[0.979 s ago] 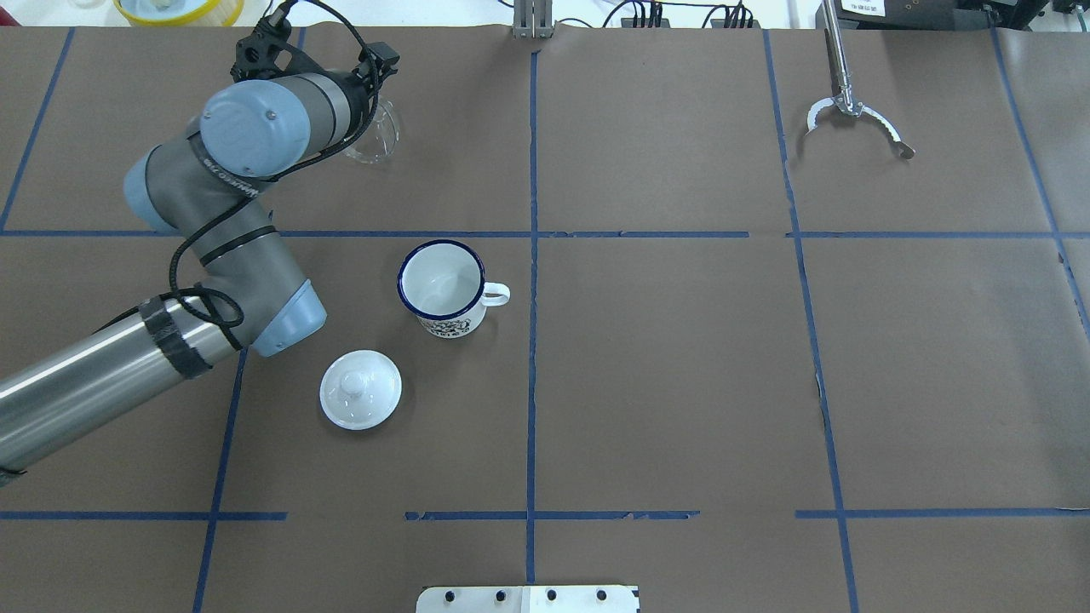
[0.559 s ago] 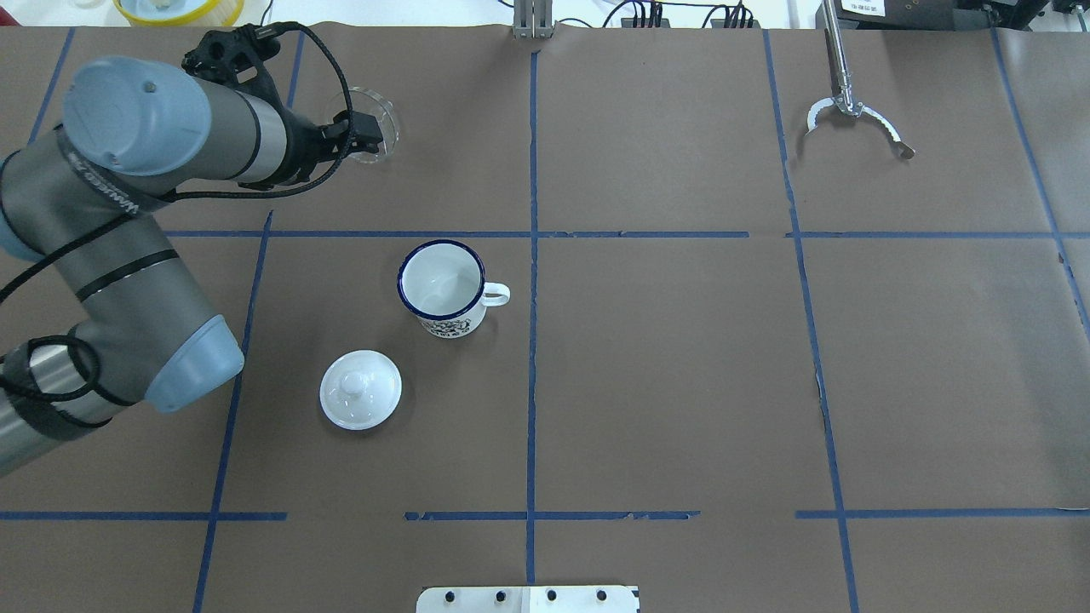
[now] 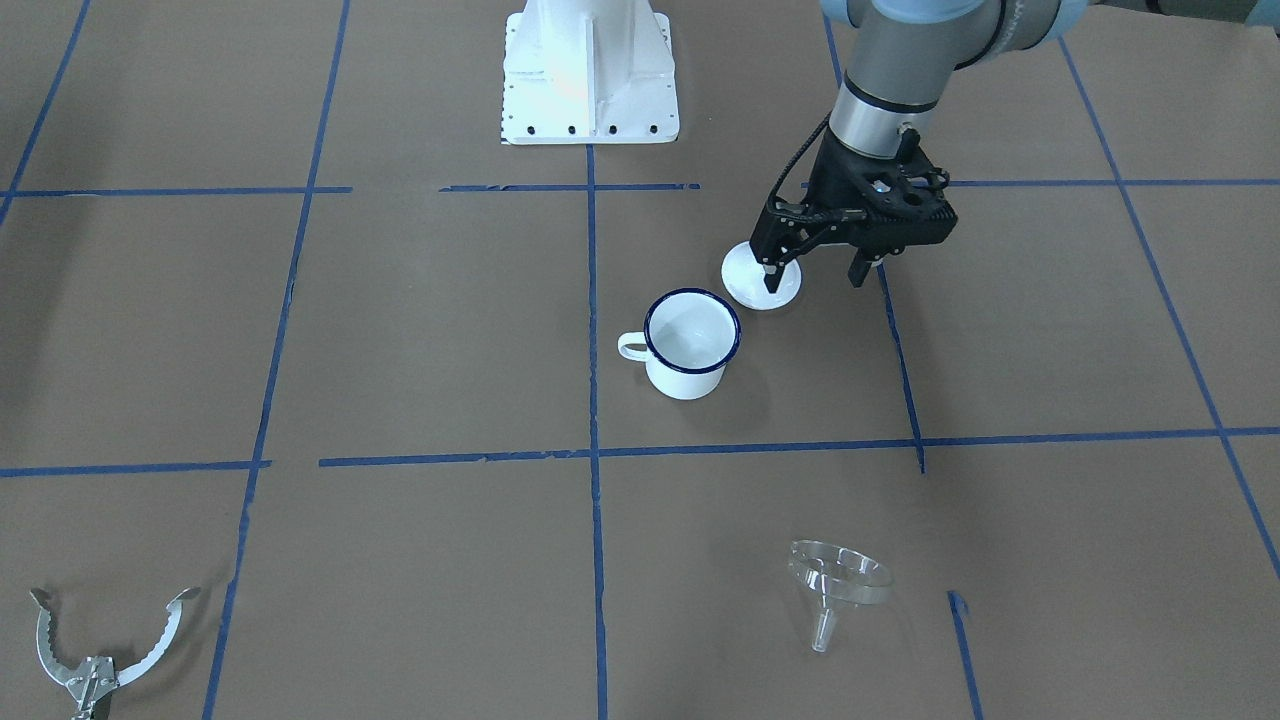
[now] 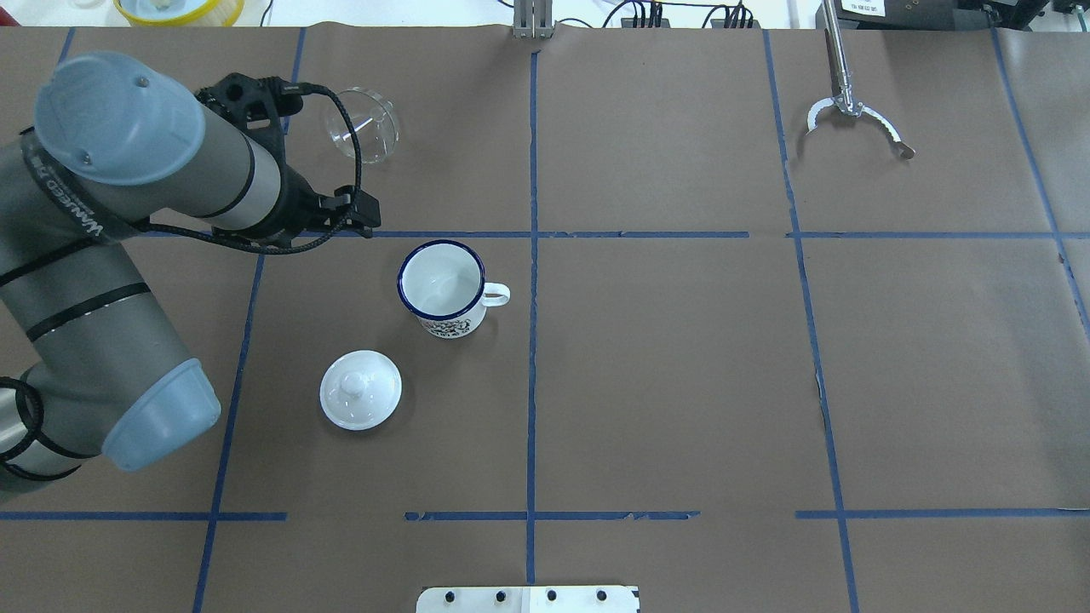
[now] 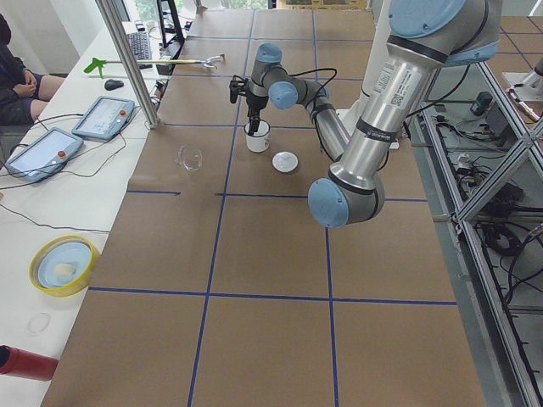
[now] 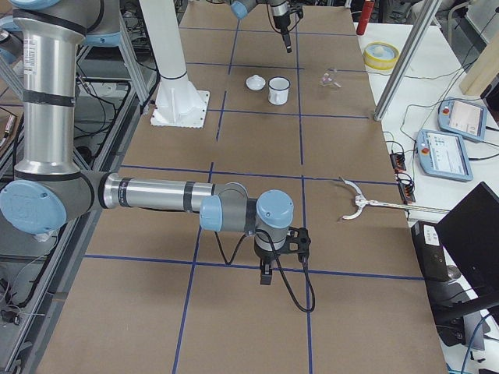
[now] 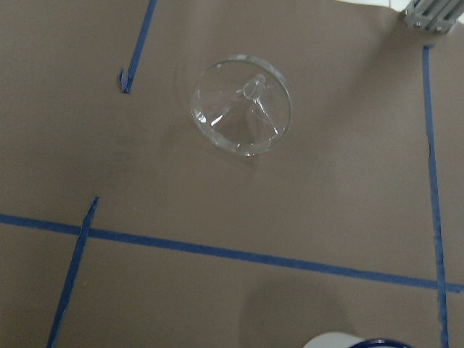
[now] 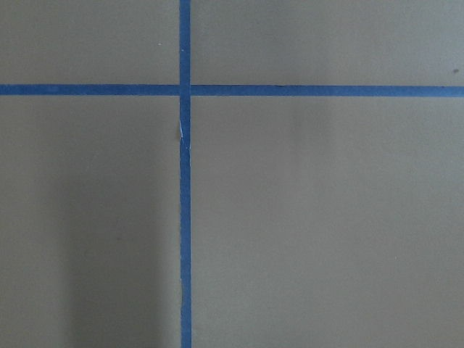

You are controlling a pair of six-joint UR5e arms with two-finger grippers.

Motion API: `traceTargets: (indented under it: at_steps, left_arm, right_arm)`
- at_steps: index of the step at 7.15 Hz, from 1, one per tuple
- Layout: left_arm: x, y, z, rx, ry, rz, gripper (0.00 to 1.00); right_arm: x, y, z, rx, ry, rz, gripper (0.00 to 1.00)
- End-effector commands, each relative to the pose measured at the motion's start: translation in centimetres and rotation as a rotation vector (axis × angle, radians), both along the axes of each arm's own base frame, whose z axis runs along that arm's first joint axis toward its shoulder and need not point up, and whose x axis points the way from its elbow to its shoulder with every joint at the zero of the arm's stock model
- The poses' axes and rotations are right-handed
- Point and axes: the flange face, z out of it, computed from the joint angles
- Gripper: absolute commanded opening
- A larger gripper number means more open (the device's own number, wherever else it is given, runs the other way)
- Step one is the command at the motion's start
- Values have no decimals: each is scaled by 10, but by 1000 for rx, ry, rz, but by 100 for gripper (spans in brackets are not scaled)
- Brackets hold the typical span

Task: Remove funnel from cup
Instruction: 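Lower the funnel onto the table farther from the robot and release, then move the left gripper to the white lid and grasp its knob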

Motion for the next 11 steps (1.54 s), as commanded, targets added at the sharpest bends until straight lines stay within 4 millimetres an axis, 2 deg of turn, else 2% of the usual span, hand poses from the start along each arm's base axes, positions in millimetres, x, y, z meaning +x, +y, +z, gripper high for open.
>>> traceTargets:
  at_steps: [1, 4, 5, 6, 11]
  left_arm:
    - [49, 46, 22, -41, -25, 119, 100]
    - [78, 68, 77, -49, -39, 175, 100]
    - [85, 67, 93, -34, -13, 178, 99]
    - [90, 65, 103, -42, -20, 176, 94]
    - [93, 69, 103, -46, -25, 182, 84]
  right_arm:
    - [0, 0, 0, 0, 0, 0, 100]
    - [0, 0, 0, 0, 0, 0, 100]
    - [0, 0, 0, 0, 0, 0, 100]
    - [0, 0, 0, 0, 0, 0, 100]
    - [0, 0, 0, 0, 0, 0, 100]
